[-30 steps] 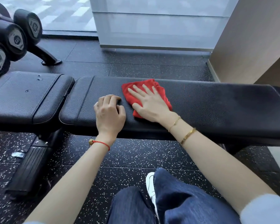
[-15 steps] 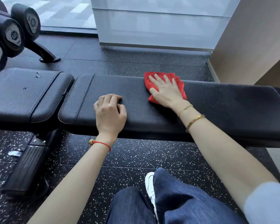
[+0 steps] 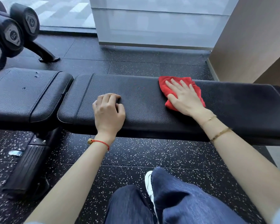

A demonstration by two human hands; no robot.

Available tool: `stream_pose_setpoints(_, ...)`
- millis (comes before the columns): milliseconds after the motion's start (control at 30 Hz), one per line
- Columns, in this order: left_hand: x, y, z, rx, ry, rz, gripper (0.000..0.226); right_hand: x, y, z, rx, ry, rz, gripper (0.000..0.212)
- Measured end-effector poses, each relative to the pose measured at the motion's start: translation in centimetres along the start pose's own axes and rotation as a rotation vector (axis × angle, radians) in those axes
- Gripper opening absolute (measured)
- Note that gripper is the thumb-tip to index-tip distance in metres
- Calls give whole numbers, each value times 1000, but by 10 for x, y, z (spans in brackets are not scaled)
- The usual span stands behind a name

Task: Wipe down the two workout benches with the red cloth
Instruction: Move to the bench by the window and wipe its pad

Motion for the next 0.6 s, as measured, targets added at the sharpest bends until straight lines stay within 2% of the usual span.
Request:
stream_pose_setpoints(133,-3,1,1,4,-7,6,27,27,-14,-4,12,4,-21,60)
stream_pose_setpoints(333,-1,1,0,-2,-5,11,28,48,49,-14,-7,55,211,64)
stream_pose_setpoints(500,-3,1,-1,36,-30,6,27,-14,84,-6,-47,4,57,67)
stream_pose_setpoints(600,-7,1,1,26,-10,-21,23,-61,86,0,-69,-12,-97,59)
Point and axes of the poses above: each hand's wrist, its own y-axis away from the middle knuckle, its own z-axis out of the back of the hand, x = y × z, the point moved 7 cm from there along -y, towards the middle knuckle, and after that the axes turned 7 degrees about x, right-handed, at the moved point
